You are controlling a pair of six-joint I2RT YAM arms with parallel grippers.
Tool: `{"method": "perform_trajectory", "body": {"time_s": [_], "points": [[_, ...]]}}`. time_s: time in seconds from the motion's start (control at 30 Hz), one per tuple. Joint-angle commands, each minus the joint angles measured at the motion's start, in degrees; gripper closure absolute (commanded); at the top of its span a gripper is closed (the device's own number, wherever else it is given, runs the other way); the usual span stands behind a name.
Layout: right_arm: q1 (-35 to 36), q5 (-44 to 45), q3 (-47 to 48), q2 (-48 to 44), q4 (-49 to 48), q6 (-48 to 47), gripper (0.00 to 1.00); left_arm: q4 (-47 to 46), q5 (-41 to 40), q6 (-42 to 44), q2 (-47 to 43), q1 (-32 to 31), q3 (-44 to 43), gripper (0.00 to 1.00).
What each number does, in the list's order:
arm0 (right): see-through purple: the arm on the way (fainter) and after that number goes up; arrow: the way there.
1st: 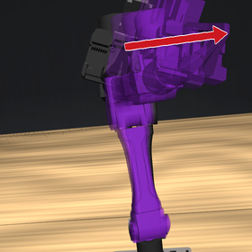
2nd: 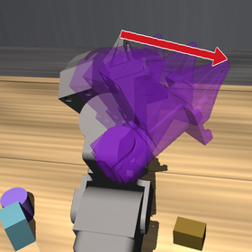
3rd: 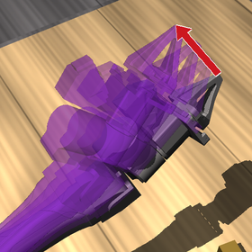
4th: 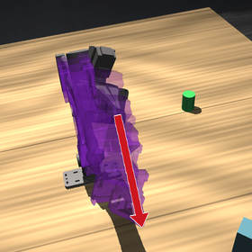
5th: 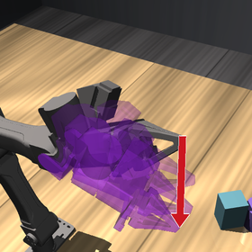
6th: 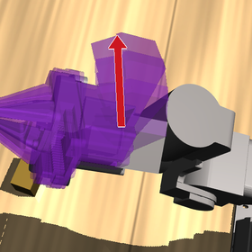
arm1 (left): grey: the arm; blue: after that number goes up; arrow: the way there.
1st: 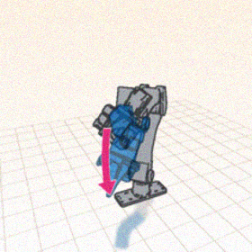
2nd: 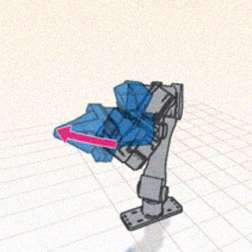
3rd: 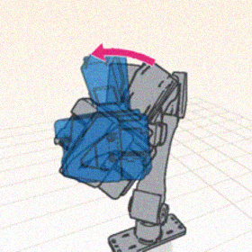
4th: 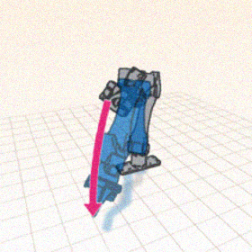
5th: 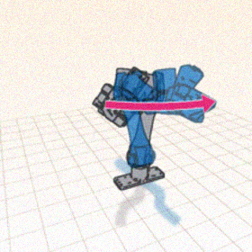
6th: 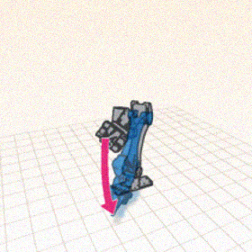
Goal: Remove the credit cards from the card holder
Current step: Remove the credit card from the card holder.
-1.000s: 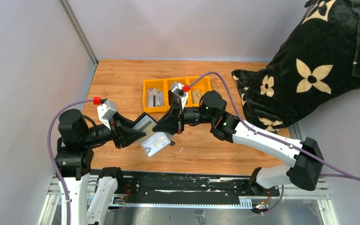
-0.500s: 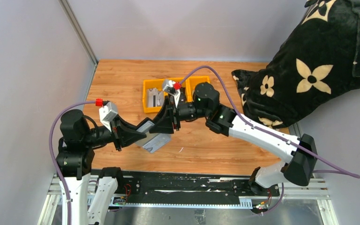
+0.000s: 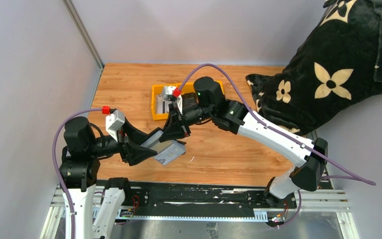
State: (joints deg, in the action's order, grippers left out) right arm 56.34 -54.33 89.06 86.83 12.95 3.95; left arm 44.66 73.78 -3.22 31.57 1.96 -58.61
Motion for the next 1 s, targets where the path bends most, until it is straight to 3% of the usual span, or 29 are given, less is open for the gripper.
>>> {"method": "perform_trajectory", "body": {"time_s": [0.0, 0.13, 0.2, 0.27, 0.47, 0.6, 0.7, 0.97], "points": [[-1.7, 5.2, -6.5, -5.7, -16.3, 8.2, 1.0, -0.8, 1.0, -0.3, -0.9, -0.4, -0.6, 0.35], [-2.2, 18.2, -21.4, -12.1, -39.2, 19.6, 1.0, -0.6, 1.7, -0.2, -1.5, -0.4, -0.6, 0.49], [-2.2, 21.1, -27.9, -13.9, -50.3, 25.6, 1.0, -0.6, 1.6, 0.0, -1.5, -0.5, -0.6, 0.59], [-2.0, 22.8, -31.8, -14.9, -55.8, 28.9, 1.0, -0.7, 1.4, -0.2, -1.4, -0.5, -0.7, 0.62], [0.6, 28.2, -40.2, -15.7, -69.2, 33.4, 1.0, -0.5, 2.8, -1.2, -1.0, -0.5, -0.3, 0.61], [1.3, 30.9, -42.4, -16.0, -74.6, 33.2, 1.0, -0.3, 5.2, -2.8, -1.1, -0.5, 0.6, 0.44], [1.4, 31.0, -43.2, -15.8, -79.1, 34.4, 1.0, -0.3, 6.0, -3.3, -1.9, -0.5, 1.0, 0.38], [1.4, 28.9, -44.6, -14.2, -87.0, 38.5, 1.0, -0.2, 5.9, -4.5, -0.5, -0.5, 0.0, 0.42]]}}
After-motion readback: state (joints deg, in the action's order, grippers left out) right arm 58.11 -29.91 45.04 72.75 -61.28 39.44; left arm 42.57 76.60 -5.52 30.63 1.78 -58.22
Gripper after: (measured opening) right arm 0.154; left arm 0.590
